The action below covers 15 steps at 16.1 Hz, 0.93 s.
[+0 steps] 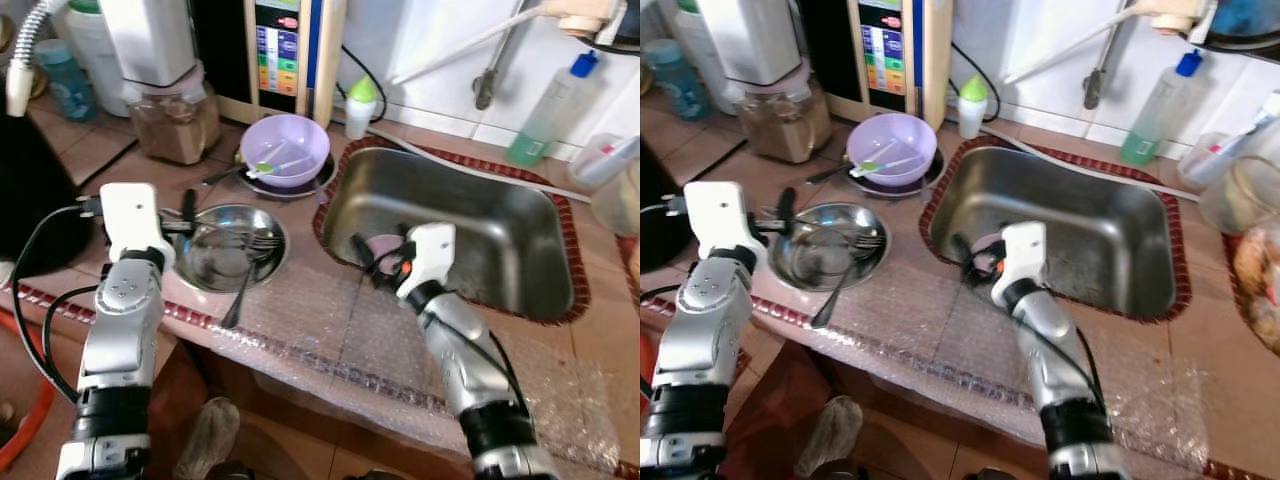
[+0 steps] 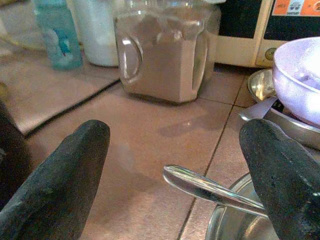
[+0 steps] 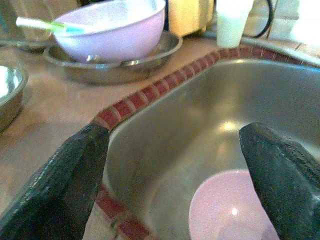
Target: Kitchen organization
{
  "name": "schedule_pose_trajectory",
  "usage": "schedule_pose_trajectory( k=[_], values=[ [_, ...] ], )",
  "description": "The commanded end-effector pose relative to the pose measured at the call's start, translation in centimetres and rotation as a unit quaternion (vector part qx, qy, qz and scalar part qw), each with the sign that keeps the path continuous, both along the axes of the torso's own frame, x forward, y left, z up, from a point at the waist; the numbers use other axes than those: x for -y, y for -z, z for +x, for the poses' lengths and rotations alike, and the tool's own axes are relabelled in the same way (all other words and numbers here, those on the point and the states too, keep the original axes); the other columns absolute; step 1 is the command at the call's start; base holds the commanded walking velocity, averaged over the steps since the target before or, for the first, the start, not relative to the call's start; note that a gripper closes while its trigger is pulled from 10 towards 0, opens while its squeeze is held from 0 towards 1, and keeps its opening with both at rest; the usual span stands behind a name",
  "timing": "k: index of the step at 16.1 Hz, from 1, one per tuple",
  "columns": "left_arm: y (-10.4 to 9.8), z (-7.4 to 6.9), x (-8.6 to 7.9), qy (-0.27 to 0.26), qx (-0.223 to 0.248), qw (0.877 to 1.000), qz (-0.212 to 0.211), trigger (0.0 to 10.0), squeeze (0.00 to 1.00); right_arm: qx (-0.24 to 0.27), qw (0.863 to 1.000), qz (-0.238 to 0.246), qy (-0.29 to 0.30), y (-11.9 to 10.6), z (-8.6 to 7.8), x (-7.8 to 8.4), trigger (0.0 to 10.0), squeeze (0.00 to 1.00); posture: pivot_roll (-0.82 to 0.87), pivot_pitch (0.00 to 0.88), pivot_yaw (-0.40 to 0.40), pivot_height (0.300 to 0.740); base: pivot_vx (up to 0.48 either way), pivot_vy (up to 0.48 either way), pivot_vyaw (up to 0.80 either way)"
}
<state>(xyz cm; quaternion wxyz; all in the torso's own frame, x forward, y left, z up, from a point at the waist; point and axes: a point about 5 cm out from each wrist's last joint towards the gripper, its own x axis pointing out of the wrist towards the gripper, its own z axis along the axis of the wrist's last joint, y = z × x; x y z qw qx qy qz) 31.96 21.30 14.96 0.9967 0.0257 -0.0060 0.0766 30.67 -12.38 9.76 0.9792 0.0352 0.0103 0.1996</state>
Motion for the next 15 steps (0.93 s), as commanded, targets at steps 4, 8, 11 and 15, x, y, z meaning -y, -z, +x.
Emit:
schedule_pose_trajectory(
  k=[4,8,11,15],
  values=[
    [0.4,1.1,0.1,-0.010,-0.012,0.998,-0.068,10.0,0.00,0.006,1.000,-0.007,-0.007,-0.5,-0.6,0.0,10.0,0.00,0.01,0.076,-0.038,0.740,0.000,0.000,0.00],
    [0.5,2.4,0.4,-0.024,-0.026,0.993,-0.115,10.0,0.00,0.002,1.000,-0.011,-0.021,-1.0,-1.1,-0.4,10.0,0.00,0.00,0.071,-0.032,0.740,0.000,0.000,0.00],
    [1.4,2.5,0.3,-0.030,-0.060,0.989,-0.131,10.0,0.00,0.000,0.999,-0.016,-0.028,-1.0,-1.2,-0.6,10.0,0.00,0.01,0.070,-0.031,0.740,0.000,0.000,0.00],
    [1.7,2.6,0.1,-0.032,-0.070,0.982,-0.170,10.0,0.00,-0.006,0.999,-0.018,-0.032,-0.9,-1.3,-0.8,10.0,0.00,0.01,0.063,-0.032,0.740,0.000,0.000,0.00]
  ],
)
